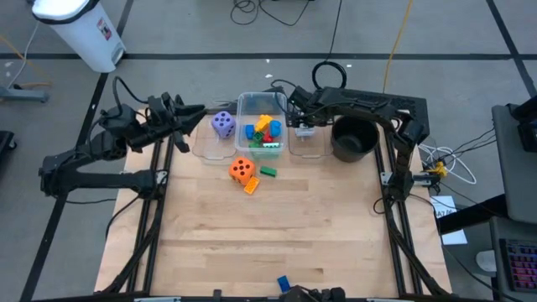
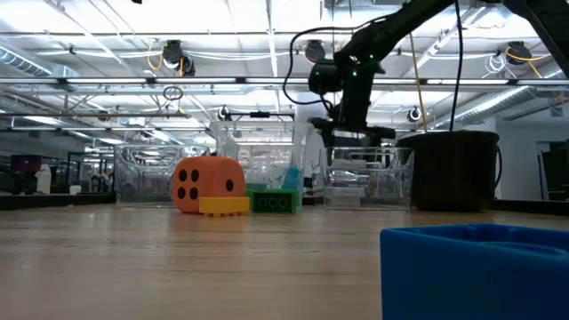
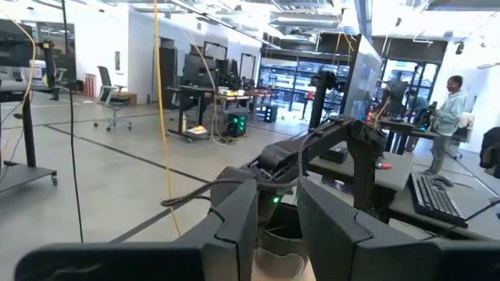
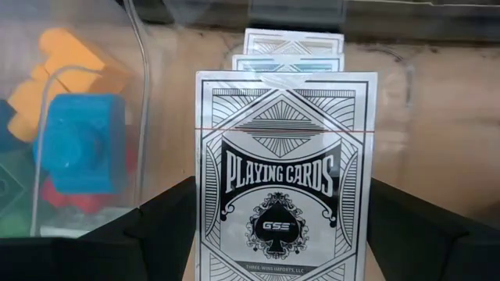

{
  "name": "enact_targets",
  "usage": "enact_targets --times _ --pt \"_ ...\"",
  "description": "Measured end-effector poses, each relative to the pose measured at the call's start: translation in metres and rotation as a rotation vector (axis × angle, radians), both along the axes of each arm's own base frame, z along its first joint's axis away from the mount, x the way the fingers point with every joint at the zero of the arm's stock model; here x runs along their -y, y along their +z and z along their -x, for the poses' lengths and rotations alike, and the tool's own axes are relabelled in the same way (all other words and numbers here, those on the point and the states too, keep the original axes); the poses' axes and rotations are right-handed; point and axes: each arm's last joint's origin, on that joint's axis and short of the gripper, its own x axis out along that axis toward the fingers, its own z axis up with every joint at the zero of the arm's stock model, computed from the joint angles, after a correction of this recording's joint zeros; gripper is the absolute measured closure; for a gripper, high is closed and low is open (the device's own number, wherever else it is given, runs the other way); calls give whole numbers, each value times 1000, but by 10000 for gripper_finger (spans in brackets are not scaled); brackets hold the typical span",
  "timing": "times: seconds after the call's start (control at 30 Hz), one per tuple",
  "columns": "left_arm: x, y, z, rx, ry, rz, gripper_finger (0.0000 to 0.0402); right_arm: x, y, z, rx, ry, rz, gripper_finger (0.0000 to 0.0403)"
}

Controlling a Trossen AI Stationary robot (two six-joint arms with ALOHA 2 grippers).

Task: Pick & Place Toys
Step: Put the black playing card box into the right transparent bin

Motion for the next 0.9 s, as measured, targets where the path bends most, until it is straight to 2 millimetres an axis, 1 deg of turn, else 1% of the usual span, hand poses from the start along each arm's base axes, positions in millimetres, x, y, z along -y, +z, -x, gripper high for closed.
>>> enact_targets --times 0.13,0.43,0.73,0.9 --pt "-2 0 1 8 5 19 304 1 -7 -1 23 -3 13 101" --pt "-4 0 1 11 23 23 304 0 -22 3 10 -6 6 101" --pt "-5 0 2 11 28 24 304 1 -24 2 34 -8 23 101" --pt "-5 0 2 12 28 27 304 3 -24 2 38 -9 24 87"
